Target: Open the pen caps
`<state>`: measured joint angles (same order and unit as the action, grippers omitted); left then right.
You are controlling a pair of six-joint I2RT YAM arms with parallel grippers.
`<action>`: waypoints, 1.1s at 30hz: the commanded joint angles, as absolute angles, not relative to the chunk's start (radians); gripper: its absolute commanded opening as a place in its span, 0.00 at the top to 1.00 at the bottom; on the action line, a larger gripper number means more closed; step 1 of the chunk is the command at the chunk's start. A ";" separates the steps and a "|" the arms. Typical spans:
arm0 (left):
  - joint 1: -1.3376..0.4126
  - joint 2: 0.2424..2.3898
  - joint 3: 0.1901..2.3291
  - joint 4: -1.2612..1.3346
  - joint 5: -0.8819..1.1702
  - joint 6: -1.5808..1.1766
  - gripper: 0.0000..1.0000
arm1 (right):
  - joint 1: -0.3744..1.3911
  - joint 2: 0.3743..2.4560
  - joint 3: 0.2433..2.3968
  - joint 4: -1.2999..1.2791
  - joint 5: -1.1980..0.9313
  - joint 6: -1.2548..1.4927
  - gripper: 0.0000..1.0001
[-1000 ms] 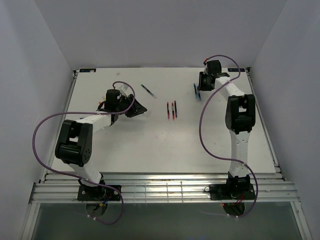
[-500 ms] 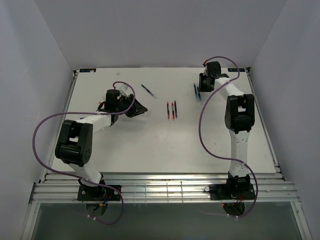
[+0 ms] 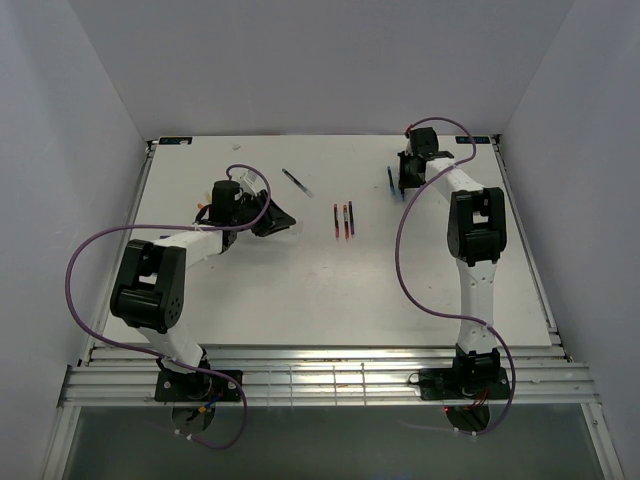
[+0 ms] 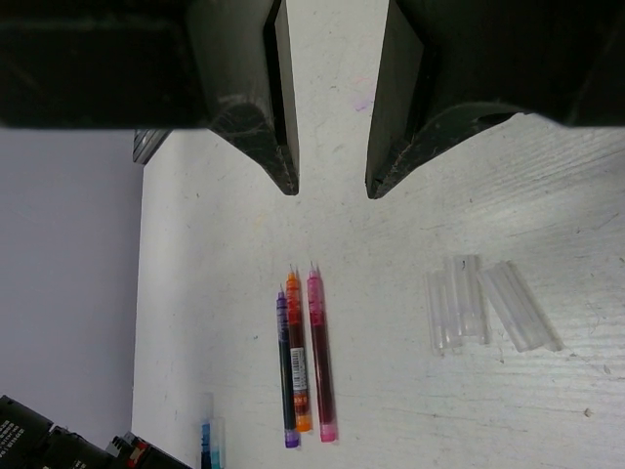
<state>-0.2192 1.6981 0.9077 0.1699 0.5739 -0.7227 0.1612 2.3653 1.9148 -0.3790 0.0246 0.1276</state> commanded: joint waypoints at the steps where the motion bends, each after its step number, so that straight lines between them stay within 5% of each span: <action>1: -0.222 1.663 0.899 0.196 0.601 -0.724 0.56 | 0.170 2.393 1.939 -0.445 0.132 0.130 0.84; 4: -0.222 1.658 0.900 0.199 0.615 -0.732 0.56 | 0.169 2.393 1.954 -0.474 0.179 0.118 0.92; 9: -0.227 1.628 0.897 0.199 0.641 -0.742 0.56 | 0.169 2.301 1.913 -0.450 0.213 0.097 0.92; 24: -0.423 1.431 0.842 0.213 0.700 -0.758 0.53 | 0.394 1.517 1.039 -0.088 -0.147 0.500 0.92; 33: -0.554 1.328 0.746 0.245 0.647 -0.785 0.52 | 0.609 1.286 0.842 0.130 -0.106 0.739 0.92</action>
<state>-0.5358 1.3823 0.7689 0.2184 0.6750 -0.7765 0.5659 1.3697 0.8459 -0.0345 -0.1196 0.6292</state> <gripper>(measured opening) 0.475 0.136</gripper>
